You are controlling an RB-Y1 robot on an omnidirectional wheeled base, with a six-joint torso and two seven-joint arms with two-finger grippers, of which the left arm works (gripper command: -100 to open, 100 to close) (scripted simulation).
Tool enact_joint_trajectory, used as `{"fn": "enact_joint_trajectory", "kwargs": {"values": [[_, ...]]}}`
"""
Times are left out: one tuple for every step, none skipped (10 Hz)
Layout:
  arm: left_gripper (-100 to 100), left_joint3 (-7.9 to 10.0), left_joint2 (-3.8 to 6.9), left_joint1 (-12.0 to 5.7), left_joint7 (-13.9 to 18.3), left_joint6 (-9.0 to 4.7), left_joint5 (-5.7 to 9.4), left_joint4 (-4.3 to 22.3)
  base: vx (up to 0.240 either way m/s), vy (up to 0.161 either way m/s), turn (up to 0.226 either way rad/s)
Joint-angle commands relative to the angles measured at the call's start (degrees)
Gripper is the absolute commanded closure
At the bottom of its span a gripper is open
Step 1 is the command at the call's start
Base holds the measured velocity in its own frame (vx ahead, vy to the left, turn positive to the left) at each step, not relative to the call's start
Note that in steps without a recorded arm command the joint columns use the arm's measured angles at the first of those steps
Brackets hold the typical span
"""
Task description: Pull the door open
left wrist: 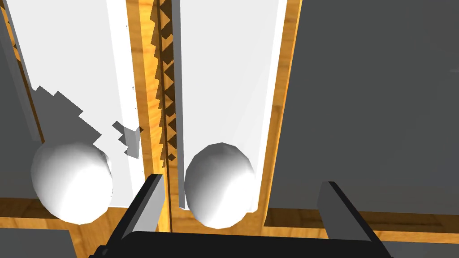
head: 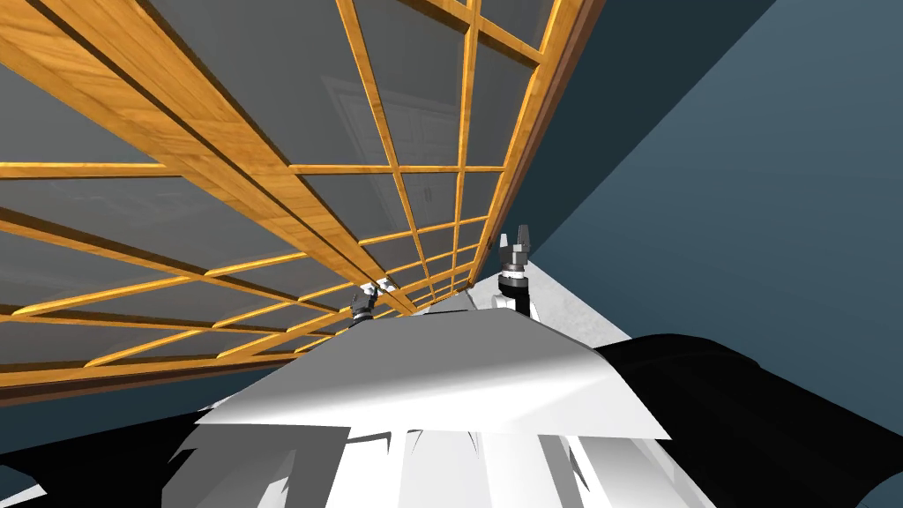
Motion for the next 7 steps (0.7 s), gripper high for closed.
{"fn": "enact_joint_trajectory", "kwargs": {"values": [[-100,0.00,0.00,0.00,0.00,0.00,0.00,0.00,0.016,-0.005,-0.020],[100,0.00,0.00,0.00,0.00,0.00,0.00,0.00,0.001,0.000,0.015],[100,0.00,0.00,0.00,0.00,0.00,0.00,0.00,-0.009,-0.011,0.010],[100,0.00,0.00,0.00,0.00,0.00,0.00,0.00,-0.007,-0.003,-0.006],[100,0.00,0.00,0.00,0.00,0.00,0.00,0.00,0.000,0.000,0.000],[100,0.00,0.00,0.00,0.00,0.00,0.00,0.00,0.000,0.000,0.000],[100,0.00,0.00,0.00,0.00,0.00,0.00,0.00,0.000,0.000,0.000]]}}
